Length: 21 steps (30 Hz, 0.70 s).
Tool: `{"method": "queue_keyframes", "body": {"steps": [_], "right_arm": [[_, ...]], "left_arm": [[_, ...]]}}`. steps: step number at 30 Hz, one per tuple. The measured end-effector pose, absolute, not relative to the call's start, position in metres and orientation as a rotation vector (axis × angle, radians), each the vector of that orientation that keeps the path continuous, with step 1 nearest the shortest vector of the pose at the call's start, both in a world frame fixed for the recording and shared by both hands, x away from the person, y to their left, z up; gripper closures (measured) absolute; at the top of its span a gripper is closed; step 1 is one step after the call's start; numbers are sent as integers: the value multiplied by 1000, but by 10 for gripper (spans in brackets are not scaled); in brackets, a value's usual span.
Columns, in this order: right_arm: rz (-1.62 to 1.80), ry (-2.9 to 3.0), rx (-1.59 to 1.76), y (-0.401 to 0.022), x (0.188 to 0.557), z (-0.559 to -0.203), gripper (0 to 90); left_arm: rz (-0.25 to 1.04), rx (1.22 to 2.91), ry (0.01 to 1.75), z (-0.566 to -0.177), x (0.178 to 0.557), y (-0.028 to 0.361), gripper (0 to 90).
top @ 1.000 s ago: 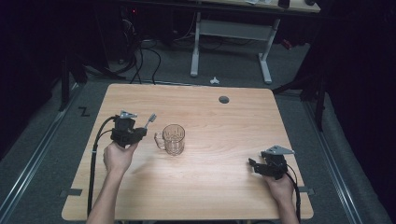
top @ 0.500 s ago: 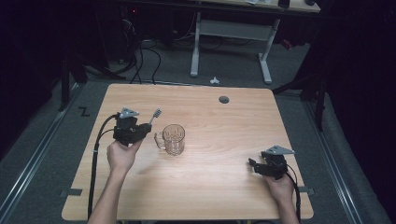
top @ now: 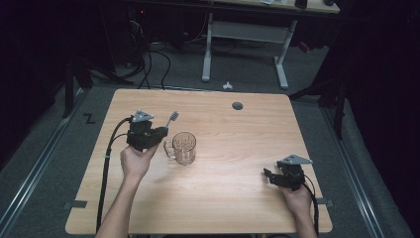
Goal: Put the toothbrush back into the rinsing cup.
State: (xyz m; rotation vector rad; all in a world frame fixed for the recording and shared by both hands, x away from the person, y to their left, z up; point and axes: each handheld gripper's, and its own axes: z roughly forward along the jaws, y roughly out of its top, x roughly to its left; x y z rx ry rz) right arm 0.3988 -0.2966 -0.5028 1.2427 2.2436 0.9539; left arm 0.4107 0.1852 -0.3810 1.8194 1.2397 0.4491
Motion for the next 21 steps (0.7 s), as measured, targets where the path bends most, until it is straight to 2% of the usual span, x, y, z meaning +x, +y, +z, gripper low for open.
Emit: {"method": "queue_keyframes", "body": {"steps": [21], "right_arm": [[954, 2243, 1243, -297, 399, -503, 337]], "left_arm": [[462, 1738, 1150, -365, 417, 171, 800]]}}
